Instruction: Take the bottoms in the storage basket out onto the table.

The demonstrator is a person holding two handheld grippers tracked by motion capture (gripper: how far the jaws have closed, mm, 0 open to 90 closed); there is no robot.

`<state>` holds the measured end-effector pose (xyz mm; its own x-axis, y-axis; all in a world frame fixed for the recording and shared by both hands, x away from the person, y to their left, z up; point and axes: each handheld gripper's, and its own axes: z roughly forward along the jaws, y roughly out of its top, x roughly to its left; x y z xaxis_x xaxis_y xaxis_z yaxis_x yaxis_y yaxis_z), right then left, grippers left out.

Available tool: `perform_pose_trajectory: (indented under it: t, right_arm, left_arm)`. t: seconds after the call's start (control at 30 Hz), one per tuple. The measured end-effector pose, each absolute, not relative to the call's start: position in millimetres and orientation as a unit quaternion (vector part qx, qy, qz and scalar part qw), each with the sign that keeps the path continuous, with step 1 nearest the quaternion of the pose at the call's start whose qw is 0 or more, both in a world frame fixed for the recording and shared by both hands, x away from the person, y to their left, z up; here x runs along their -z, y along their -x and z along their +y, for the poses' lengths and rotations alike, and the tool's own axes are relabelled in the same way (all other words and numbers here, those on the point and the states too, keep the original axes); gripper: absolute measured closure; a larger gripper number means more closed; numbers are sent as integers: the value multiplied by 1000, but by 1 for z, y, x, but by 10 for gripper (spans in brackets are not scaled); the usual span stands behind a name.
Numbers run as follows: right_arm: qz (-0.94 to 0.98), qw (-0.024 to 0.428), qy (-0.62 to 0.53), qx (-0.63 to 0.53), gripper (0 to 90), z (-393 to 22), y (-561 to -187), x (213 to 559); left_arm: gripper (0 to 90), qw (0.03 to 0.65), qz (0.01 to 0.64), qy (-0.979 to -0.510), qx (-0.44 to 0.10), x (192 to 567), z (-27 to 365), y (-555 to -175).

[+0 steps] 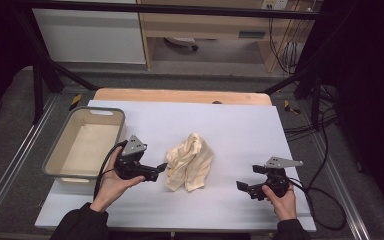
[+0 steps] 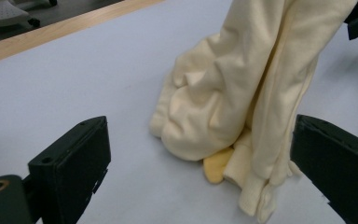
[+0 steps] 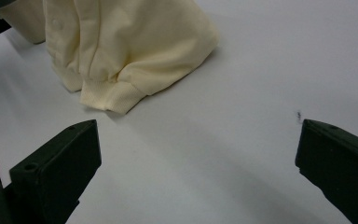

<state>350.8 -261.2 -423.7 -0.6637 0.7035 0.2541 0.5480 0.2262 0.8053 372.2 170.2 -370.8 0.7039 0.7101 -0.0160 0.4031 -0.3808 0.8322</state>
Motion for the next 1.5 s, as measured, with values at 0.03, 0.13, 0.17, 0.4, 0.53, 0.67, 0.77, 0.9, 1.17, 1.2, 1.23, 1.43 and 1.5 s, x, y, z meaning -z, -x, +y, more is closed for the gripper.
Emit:
perform_pose_trajectory:
  t: [0.03, 0.13, 0.17, 0.4, 0.53, 0.67, 0.77, 0.9, 1.17, 1.2, 1.23, 1.43, 1.5]
  right_arm:
    - [778, 82, -402, -475, 6, -261, -351, 424]
    - [779, 82, -402, -475, 6, -261, -351, 424]
    - [779, 82, -401, -474, 6, -261, -351, 424]
    - [780, 82, -401, -474, 6, -261, -351, 424]
    - [780, 83, -401, -473, 6, -261, -351, 424]
    - [781, 82, -402, -472, 6, -261, -351, 424]
    - [780, 82, -402, -472, 5, -261, -351, 424]
    - [782, 83, -401, -471, 5, -261, -351, 425]
    - [783, 81, -402, -468, 6, -260, -351, 425]
    - [783, 82, -402, -468, 6, -260, -351, 426]
    - [783, 82, -401, -468, 5, -260, -351, 426]
    - [783, 81, -402, -468, 6, -260, -351, 425]
    - [783, 82, -401, -468, 5, -260, -351, 426]
  left_arm:
    - [47, 438, 344, -812, -175, 371, 173, -372]
    - [46, 438, 349, -809, -175, 373, 179, -370]
    - [46, 439, 350, -809, -175, 373, 181, -370]
    - [38, 436, 356, -807, -179, 375, 196, -366]
    - [36, 433, 362, -805, -183, 376, 207, -364]
    - [36, 431, 368, -802, -189, 377, 217, -362]
    - [34, 429, 370, -801, -194, 377, 224, -360]
    - [27, 426, 372, -800, -198, 378, 234, -357]
    - [24, 430, 381, -792, -204, 383, 253, -354]
    - [24, 431, 383, -791, -203, 384, 255, -354]
    - [24, 429, 383, -792, -205, 384, 257, -354]
    - [25, 430, 387, -788, -208, 387, 266, -352]
    - [25, 431, 388, -788, -208, 388, 266, -353]
